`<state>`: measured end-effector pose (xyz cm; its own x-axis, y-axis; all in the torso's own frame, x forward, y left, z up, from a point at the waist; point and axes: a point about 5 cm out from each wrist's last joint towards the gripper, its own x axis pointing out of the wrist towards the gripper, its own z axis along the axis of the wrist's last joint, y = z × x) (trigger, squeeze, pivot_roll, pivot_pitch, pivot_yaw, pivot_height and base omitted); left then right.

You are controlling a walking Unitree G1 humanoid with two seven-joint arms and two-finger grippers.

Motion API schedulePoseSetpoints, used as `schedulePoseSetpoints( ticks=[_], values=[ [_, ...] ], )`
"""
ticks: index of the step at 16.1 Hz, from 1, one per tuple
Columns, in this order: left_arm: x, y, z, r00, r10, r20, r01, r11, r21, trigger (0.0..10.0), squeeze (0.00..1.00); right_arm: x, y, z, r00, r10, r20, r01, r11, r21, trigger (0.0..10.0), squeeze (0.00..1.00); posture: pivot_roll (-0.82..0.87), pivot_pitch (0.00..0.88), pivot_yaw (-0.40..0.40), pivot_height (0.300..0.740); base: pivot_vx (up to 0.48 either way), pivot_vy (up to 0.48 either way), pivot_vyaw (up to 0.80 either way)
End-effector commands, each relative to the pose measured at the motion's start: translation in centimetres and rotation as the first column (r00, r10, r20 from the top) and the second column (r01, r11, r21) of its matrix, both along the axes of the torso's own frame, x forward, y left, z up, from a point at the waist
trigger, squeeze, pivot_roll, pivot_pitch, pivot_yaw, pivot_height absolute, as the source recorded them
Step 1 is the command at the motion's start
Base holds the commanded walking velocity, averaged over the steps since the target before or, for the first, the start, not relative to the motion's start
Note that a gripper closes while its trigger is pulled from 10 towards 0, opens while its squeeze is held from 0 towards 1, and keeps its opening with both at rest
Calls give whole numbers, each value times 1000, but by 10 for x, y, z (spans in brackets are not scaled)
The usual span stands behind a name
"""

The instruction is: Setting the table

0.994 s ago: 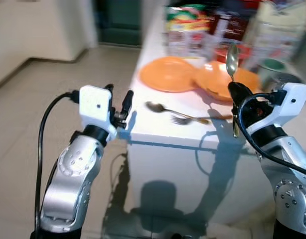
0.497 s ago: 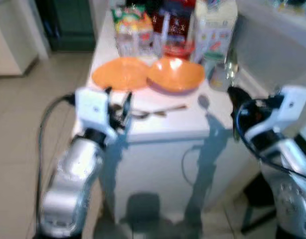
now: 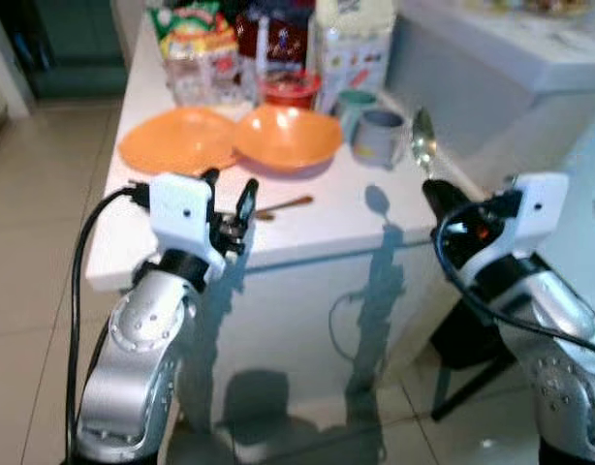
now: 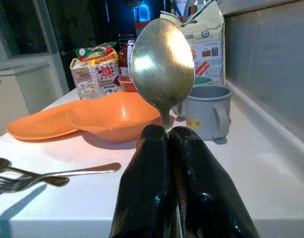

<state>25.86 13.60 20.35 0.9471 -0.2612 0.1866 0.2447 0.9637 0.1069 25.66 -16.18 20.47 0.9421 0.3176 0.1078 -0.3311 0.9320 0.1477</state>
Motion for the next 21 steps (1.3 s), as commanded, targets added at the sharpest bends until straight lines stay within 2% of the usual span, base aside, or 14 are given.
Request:
schedulePoseSetpoints(
  ticks=[1, 4, 11, 21],
  values=[
    [-1, -2, 1, 1000, -1, 10, 1, 1000, 15, 10000, 0, 0, -2, -3, 1000, -4, -10, 4, 1000, -9, 10000, 0, 43, 0, -48, 740, 0, -435, 0],
    [0, -3, 0, 1000, 1, 3, -1, 1000, 19, 10000, 0, 0, -2, -2, 1000, -19, -3, 19, 1000, 5, 10000, 0, 39, 0, -47, 740, 0, -437, 0],
    [5, -9, 0, 1000, -7, 6, 7, 1000, 28, 10000, 0, 4, -16, -5, 995, -101, -5, 101, 995, -3, 10000, 0, 26, 0, -31, 740, 0, -438, 0],
    [6, -12, -2, 1000, -23, -2, 23, 999, 27, 10000, 0, 5, -21, -5, 992, -127, -1, 127, 992, -4, 10000, 0, 16, 0, -19, 740, 0, -438, 0]
  ],
)
